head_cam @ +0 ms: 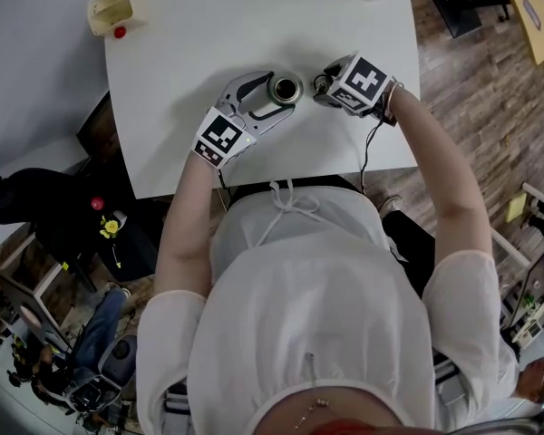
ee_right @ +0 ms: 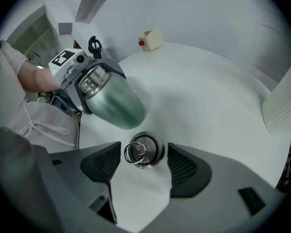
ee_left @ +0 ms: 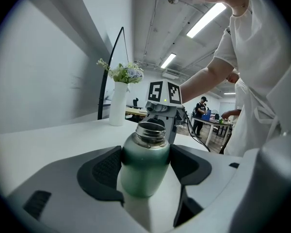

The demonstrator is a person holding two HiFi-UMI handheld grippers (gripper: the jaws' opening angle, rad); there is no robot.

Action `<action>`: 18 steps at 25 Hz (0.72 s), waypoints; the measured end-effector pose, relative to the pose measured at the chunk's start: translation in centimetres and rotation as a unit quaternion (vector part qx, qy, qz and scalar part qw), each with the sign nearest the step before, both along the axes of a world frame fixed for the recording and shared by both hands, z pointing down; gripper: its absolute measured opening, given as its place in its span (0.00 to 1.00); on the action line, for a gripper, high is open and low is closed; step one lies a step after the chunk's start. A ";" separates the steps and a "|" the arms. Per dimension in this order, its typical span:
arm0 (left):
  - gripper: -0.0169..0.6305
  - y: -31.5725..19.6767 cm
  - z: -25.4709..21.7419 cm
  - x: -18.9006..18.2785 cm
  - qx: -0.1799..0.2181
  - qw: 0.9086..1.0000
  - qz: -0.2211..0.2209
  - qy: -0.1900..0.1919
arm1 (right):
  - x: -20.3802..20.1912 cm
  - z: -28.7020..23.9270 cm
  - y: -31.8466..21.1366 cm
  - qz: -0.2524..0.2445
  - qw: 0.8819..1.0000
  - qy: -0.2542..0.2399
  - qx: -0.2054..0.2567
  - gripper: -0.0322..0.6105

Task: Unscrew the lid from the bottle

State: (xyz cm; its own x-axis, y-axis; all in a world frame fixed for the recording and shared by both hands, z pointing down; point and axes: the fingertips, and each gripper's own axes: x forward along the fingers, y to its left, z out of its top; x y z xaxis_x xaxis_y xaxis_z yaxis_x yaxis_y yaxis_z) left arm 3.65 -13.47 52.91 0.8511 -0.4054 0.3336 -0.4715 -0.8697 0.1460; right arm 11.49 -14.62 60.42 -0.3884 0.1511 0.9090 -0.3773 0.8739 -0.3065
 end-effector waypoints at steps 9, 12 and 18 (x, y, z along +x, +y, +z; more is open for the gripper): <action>0.54 0.0 -1.1 -0.3 -0.015 0.999 -0.046 0.004 | 0.4 -3.4 -1.2 0.054 0.996 -0.048 0.048 0.54; 0.54 -0.2 -3.7 -0.5 0.012 0.998 -0.057 0.012 | 0.1 -5.7 -1.6 0.067 0.993 -0.071 0.069 0.52; 0.53 -1.6 -11.6 -2.0 0.085 0.989 -0.104 0.052 | -1.1 -11.6 -3.2 0.081 0.975 -0.124 0.167 0.45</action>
